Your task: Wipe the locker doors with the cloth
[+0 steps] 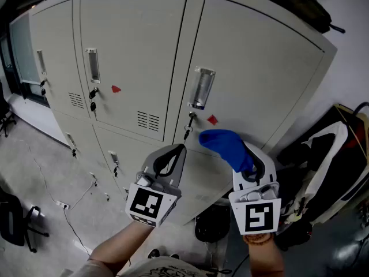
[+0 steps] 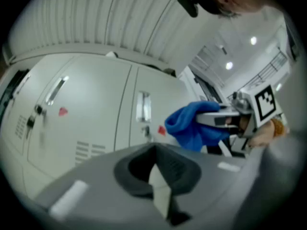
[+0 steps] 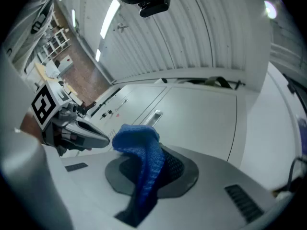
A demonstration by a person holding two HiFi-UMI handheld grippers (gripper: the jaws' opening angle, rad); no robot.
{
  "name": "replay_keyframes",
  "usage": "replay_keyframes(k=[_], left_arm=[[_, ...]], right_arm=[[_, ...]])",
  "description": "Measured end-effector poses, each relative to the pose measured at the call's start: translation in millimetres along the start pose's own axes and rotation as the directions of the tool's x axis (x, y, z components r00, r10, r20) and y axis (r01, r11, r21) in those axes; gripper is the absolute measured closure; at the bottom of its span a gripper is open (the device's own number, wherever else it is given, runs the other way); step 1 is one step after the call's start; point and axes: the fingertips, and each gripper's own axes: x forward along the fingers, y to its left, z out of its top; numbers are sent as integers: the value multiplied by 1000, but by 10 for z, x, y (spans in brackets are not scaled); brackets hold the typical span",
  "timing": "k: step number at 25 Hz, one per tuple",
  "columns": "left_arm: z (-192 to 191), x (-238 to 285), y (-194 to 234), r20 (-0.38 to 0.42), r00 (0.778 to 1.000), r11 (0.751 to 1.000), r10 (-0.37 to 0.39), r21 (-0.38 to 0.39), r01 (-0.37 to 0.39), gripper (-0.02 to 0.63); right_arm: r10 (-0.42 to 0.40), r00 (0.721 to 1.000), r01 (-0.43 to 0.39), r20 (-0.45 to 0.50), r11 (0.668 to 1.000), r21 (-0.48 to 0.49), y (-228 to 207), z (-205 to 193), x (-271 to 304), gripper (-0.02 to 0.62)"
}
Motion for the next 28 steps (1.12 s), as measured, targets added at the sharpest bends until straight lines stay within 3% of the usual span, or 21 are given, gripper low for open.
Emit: replay_keyframes(k=[3, 6, 10, 14, 20, 28], left_arm=[[480, 105, 149, 53, 998, 998, 14, 64, -18, 607], [959, 193, 274, 121, 992, 993, 26, 113, -40, 607], [1515, 341, 378, 211, 977, 978, 25, 199, -68, 607], [1841, 524, 446, 232, 973, 973, 17, 222, -69, 607], [2120, 666, 489, 241, 970, 967, 0, 246, -61, 607], [1945, 694, 568, 217, 976, 973, 2, 226, -52, 607]], right_arm=[[-42, 998, 48, 39, 982, -185, -261, 517, 173, 549], [-87, 991, 116, 103, 940, -322, -458, 1027, 366, 549], [-129, 974, 202, 186, 868, -454, -660, 1626, 663, 549], [-136, 968, 232, 209, 802, -550, -746, 1989, 935, 549], [-182, 955, 293, 235, 704, -647, -879, 2270, 1145, 549], [-183, 970, 243, 161, 684, -688, -840, 1918, 1275, 549]])
